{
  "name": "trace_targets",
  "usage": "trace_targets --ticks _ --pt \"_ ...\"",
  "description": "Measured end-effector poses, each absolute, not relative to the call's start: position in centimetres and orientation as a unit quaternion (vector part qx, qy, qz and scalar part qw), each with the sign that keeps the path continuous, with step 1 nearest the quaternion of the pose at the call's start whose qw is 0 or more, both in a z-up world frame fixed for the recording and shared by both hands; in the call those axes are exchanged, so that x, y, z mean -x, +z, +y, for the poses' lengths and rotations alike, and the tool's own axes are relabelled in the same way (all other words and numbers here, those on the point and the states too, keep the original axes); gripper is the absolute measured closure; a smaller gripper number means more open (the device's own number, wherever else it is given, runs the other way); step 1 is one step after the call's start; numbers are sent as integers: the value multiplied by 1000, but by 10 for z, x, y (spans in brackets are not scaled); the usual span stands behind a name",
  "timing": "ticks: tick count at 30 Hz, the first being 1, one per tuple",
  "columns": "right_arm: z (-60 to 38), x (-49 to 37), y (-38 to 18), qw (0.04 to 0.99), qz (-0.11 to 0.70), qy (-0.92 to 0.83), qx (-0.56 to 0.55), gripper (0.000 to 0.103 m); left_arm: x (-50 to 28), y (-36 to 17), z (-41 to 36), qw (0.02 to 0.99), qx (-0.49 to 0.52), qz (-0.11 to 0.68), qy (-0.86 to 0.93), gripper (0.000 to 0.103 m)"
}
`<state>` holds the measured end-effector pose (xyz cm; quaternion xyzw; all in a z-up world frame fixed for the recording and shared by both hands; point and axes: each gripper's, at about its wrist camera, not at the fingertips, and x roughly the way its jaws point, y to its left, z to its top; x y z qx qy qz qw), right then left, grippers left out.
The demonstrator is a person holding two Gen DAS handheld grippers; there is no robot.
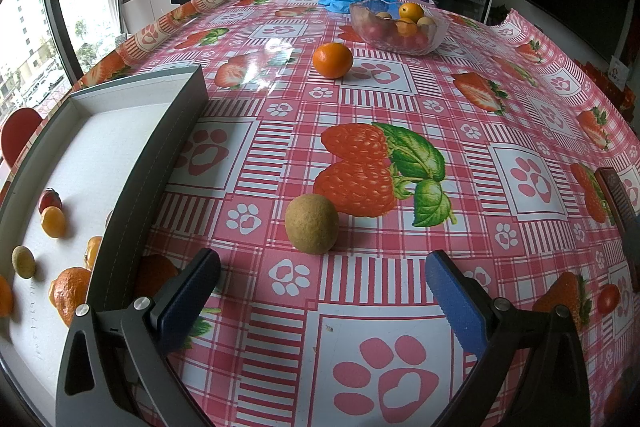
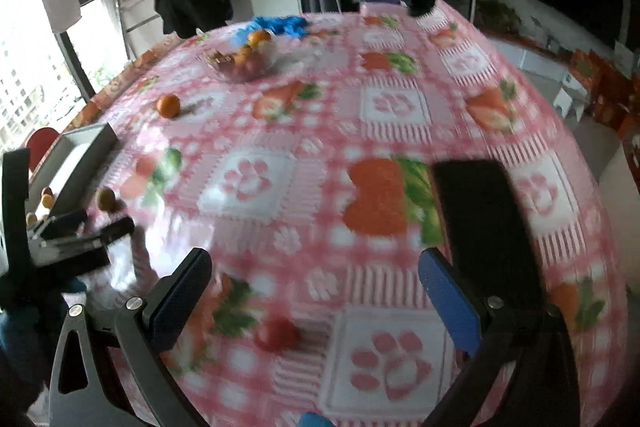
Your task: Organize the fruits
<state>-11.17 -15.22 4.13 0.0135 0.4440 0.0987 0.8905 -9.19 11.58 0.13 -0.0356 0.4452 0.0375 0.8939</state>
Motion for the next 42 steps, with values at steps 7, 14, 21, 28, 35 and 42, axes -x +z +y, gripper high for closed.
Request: trace_targets --ticks 7,14,21,28,35,42 --pt "-148 113 33 888 448 101 -23 0 92 1 116 894 36 445 37 1" --pt "-201 127 55 913 378 72 -138 0 92 1 115 894 35 445 37 1" --pt "-268 149 64 908 325 -8 -263 0 92 2 116 894 35 445 37 1" --pt "-207 143 55 910 389 48 -132 0 92 1 115 894 35 445 37 1" --pt "-148 133 28 889 447 87 -41 4 92 2 115 894 35 445 37 1" --pt "-129 132 20 888 453 76 25 17 91 2 116 892 35 450 33 1"
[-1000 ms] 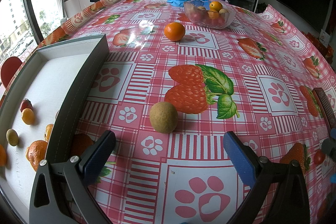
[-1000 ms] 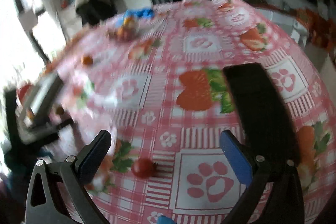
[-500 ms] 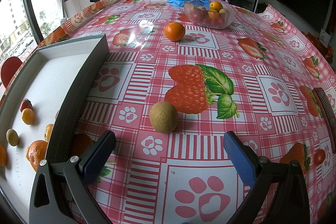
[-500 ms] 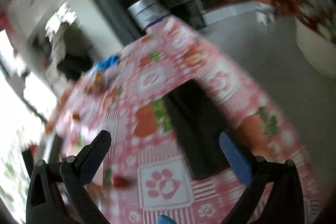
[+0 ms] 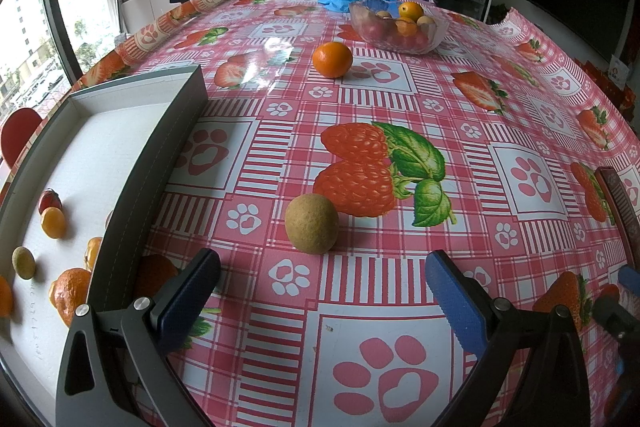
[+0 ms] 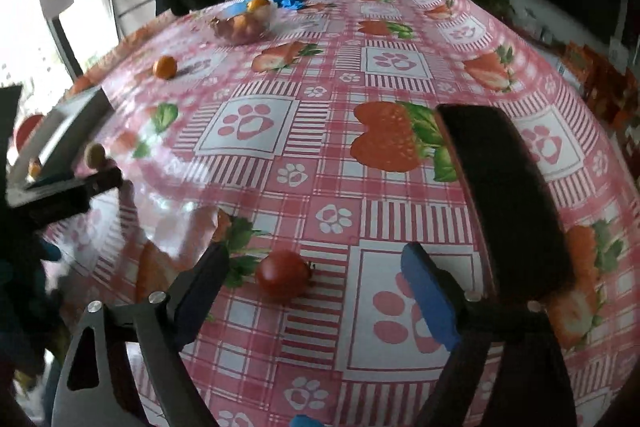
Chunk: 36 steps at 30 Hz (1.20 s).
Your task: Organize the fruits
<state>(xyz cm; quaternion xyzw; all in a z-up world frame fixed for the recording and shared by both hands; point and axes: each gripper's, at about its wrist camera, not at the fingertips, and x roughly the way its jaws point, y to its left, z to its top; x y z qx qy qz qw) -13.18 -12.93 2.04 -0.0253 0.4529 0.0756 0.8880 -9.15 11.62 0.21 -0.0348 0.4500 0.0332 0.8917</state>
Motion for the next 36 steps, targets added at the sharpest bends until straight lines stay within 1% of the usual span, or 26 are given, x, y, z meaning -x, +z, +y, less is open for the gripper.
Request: trace_targets --ticks 1,4,5,6,7,8,16,17,19,21,23,24,25,26,27,28,31,36 --pt "-127 132 20 889 451 74 35 18 92 2 118 891 36 452 31 1" --pt "-121 132 21 890 447 80 43 28 99 6 129 892 61 447 30 1" --pt "-120 132 21 890 445 85 46 37 102 9 133 893 74 443 19 1" --pt "-118 132 23 890 444 90 48 51 102 11 135 894 80 441 13 1" --pt "-116 133 24 890 442 97 48 61 103 13 135 894 80 440 14 1" --pt "-115 133 25 890 442 101 47 76 102 15 134 895 71 439 22 1" --pt "-118 132 24 890 440 114 35 76 80 13 123 891 40 450 33 1" --pt "-118 132 24 890 440 114 35 76 77 10 123 888 40 456 36 3" --pt "-117 132 24 890 440 114 38 76 73 6 123 883 38 465 42 14" --pt "-116 132 23 890 439 114 41 76 72 7 121 884 37 465 43 16" --pt "-114 133 23 890 439 112 49 75 73 9 121 884 37 464 42 29" --pt "-113 133 23 890 439 111 54 75 73 9 120 884 37 464 41 33" --pt "-112 133 23 890 440 110 56 75 74 11 119 885 36 462 39 50" --pt "-112 132 24 889 442 109 55 75 74 12 118 886 35 462 33 69" --pt "-113 131 25 887 445 110 53 75 74 13 117 884 34 465 30 75" --pt "-114 130 25 886 448 113 47 76 73 14 117 882 38 469 23 77" --pt "-120 129 27 879 459 128 13 76 77 17 119 879 61 473 10 77" --pt "-122 128 33 873 467 140 -23 76 88 27 118 884 55 465 10 77"
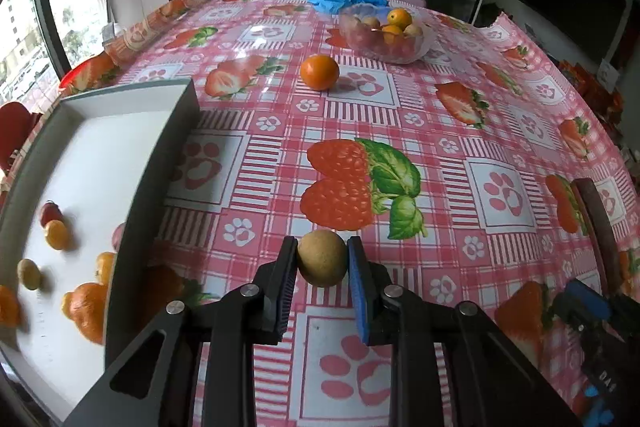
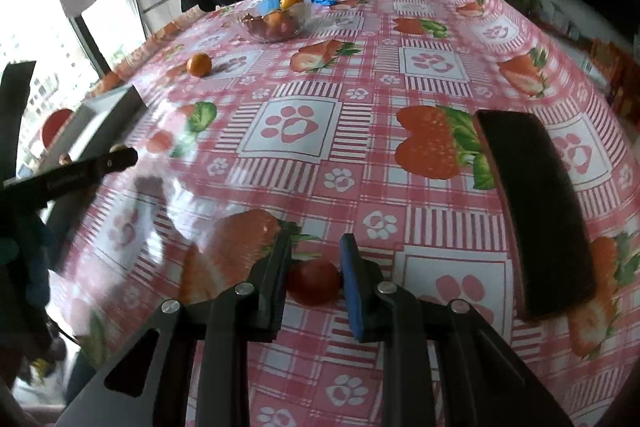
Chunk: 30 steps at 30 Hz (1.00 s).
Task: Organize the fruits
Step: 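Carry the held kiwi and red tomato over the white tray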
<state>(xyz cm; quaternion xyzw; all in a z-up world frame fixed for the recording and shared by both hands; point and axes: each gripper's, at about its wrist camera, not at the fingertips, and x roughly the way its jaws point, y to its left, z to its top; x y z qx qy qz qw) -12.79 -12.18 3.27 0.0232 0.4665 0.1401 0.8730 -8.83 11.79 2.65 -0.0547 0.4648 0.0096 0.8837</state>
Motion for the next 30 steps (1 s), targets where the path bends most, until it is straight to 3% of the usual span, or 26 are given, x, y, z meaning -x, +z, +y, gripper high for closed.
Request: trace_targets --ticks 30 --pt "-53 120 69 864 466 186 -23 76 121 73 175 908 79 412 25 77"
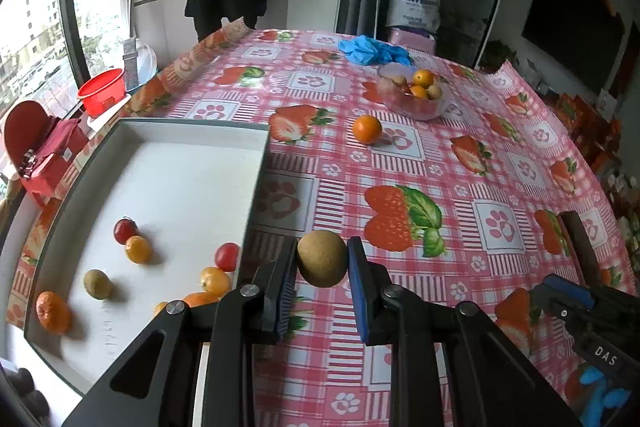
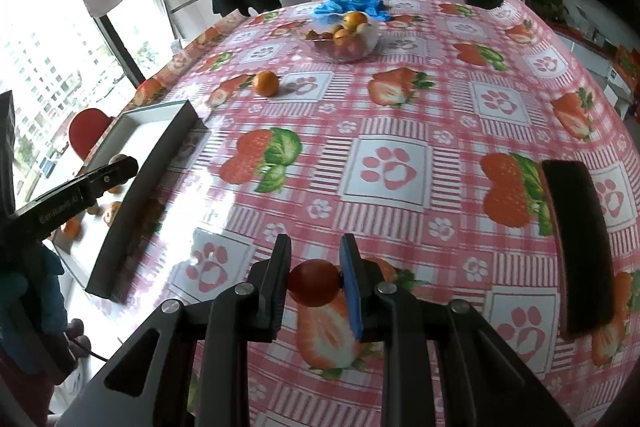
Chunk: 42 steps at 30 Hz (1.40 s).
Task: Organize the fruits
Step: 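Carry the held kiwi and red tomato over the white tray, then lower the kiwi and red tomato into the tray and open both tools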
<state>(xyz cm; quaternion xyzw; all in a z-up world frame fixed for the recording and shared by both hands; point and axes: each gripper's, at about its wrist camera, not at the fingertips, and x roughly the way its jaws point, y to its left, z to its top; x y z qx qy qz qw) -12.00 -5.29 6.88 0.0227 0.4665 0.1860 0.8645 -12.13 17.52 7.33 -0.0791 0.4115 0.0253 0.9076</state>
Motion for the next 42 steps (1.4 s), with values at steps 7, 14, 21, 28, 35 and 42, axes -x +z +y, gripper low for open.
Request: trace_targets --ticks 7,14,21,28,35,42 --pt "-25 113 76 858 470 207 -19 76 126 75 195 911 94 401 34 77" --pt "34 100 87 842 470 264 -11 76 138 75 224 914 98 390 62 77" --pt "112 94 88 818 473 328 17 76 152 65 266 904 112 398 109 77" --pt "174 79 79 792 490 362 32 76 164 47 296 890 127 413 146 77" --pt "198 73 64 781 508 360 45 74 163 35 305 880 128 428 159 76" --pt "199 75 68 789 495 355 75 27 172 45 304 896 122 386 180 1"
